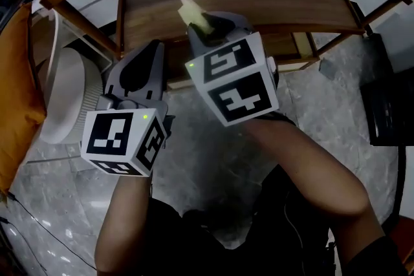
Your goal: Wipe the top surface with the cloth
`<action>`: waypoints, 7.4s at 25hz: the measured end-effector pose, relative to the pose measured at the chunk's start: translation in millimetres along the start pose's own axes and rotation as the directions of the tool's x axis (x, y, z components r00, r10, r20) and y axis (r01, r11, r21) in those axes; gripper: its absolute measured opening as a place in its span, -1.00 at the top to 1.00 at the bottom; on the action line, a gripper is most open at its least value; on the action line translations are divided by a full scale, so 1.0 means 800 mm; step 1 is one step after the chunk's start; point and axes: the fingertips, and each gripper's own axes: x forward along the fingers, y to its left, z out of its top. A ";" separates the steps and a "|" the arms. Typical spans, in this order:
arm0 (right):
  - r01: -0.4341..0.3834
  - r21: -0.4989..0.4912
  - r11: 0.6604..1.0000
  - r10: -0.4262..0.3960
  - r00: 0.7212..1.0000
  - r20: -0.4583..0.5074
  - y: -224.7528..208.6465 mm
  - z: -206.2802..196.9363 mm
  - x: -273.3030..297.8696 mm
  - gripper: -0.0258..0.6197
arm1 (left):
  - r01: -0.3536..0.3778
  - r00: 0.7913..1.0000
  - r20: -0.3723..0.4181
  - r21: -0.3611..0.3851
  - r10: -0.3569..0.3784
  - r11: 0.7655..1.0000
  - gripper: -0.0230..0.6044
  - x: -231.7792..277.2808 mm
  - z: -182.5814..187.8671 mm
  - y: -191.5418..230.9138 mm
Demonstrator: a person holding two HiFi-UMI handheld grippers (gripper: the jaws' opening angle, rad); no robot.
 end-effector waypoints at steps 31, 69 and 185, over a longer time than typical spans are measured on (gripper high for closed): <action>0.171 -0.103 0.980 -0.182 0.978 -0.104 -0.247 -0.109 -0.115 0.61 | 0.168 0.985 -0.043 0.067 -0.165 0.984 0.89 0.050 -0.002 -0.137; 0.139 -0.066 0.988 -0.138 0.990 0.022 -0.259 -0.044 -0.115 0.62 | 0.049 0.998 -0.031 0.075 -0.047 0.996 0.89 0.005 0.005 -0.062; 0.160 -0.445 0.881 -0.395 0.766 -0.507 -0.473 -0.198 -0.134 0.66 | 0.158 0.987 -0.055 0.150 -0.151 0.976 0.89 0.035 0.015 -0.175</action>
